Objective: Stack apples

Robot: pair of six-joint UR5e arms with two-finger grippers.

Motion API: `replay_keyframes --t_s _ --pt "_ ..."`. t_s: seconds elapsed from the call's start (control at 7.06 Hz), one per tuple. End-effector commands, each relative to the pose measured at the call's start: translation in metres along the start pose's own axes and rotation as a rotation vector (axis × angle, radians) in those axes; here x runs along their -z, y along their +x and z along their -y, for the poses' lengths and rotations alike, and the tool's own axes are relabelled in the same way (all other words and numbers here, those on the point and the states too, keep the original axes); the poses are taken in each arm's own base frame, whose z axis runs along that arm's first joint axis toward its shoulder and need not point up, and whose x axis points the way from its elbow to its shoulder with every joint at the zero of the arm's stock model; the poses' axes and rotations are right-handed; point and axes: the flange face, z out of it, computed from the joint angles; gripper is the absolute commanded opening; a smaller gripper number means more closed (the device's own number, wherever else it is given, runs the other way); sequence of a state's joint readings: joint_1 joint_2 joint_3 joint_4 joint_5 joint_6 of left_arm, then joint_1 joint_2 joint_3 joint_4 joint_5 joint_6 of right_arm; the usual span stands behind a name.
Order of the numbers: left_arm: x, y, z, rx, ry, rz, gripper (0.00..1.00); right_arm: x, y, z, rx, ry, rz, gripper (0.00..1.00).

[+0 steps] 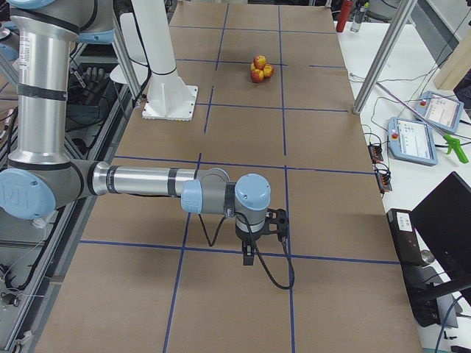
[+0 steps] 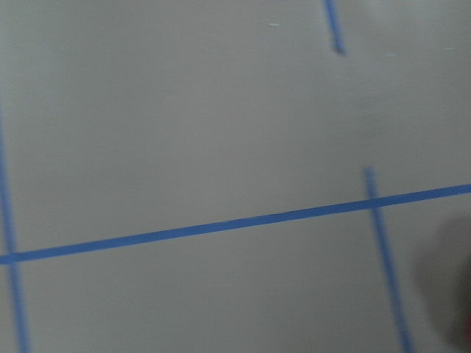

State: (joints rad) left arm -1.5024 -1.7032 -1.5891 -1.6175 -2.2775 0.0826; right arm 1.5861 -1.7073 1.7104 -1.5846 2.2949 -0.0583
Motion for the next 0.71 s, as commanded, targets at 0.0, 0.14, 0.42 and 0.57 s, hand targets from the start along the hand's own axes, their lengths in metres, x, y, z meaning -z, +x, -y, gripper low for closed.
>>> replay_keyframes --t_s 0.0,0.14,0.42,0.57 --pt "-0.006 -0.053 -0.027 0.014 -0.022 0.0 1.0 0.0 0.0 0.0 0.0 0.0 0.0 1.0" --pt "-0.011 -0.055 -0.045 0.029 -0.032 -0.011 1.0 0.0 0.0 0.0 0.0 0.0 0.0 1.0" --pt "-0.023 -0.059 -0.075 0.038 -0.047 -0.023 1.0 0.0 0.0 0.0 0.0 0.0 0.0 1.0" --pt "-0.012 -0.05 -0.071 0.04 -0.05 -0.027 1.0 0.0 0.0 0.0 0.0 0.0 0.0 1.0"
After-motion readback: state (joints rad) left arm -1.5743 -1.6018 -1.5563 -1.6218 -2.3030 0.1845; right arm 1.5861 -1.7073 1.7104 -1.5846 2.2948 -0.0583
